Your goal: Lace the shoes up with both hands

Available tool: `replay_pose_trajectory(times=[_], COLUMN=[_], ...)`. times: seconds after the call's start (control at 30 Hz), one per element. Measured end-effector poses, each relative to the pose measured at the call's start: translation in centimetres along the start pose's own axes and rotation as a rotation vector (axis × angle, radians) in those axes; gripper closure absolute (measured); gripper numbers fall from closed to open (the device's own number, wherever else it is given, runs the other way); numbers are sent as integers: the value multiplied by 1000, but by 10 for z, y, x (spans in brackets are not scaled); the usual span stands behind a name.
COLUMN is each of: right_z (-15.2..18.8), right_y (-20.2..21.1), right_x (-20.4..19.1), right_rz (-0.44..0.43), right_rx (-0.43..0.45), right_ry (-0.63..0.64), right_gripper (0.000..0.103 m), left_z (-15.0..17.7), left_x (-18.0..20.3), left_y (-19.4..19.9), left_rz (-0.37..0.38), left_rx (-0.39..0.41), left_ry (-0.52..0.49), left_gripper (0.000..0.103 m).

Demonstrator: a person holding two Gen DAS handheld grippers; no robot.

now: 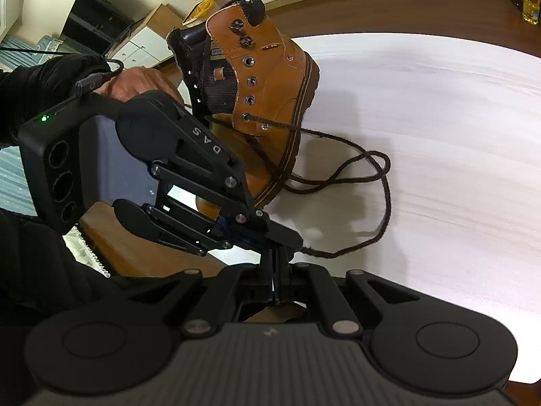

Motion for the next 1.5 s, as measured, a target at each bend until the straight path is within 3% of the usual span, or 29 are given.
replay_pose_trajectory(times=[0.13,0.27,0.33,0.5,0.8,0.83,0.87,1.07,1.23,1.33,1.5], right_z=[2,9,19,41,36,35,34,29,18,10,-4], right_y=[1,18,25,26,13,12,11,12,23,18,-3], right_x=[5,31,45,53,27,26,25,18,20,18,1], right_rz=[12,33,1,-125,-158,-158,-155,-111,-54,-35,5], right_rx=[33,171,245,334,378,381,382,386,424,420,398], right_ry=[-42,-279,-413,-552,-485,-482,-478,-442,-436,-422,-425], right_gripper=[100,86,85,82,83,86,98,100,100,100,100], left_z=[4,12,16,24,22,22,21,23,36,53,120], left_x=[-9,-25,-31,-42,-45,-45,-45,-42,-22,0,44], left_y=[0,3,5,12,19,20,20,23,67,108,167], left_rz=[2,-28,-44,-75,-76,-79,-82,-102,-166,-245,-342], left_rx=[-14,-34,-35,-31,-39,-37,-40,-65,-125,-170,-335], left_ry=[118,286,345,434,422,424,429,477,616,703,824], left_gripper=[100,100,100,100,100,100,100,97,93,89,82])
Point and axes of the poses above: each gripper's, at about its wrist camera, not at the fingertips, and y roughly against the way its jaws point, x to its right, z to its underside, the point moved 2 cm from there along -y, roughly the way its jaws point, and after that the axes turned 6 degrees about -y, right-handed, at the moved point
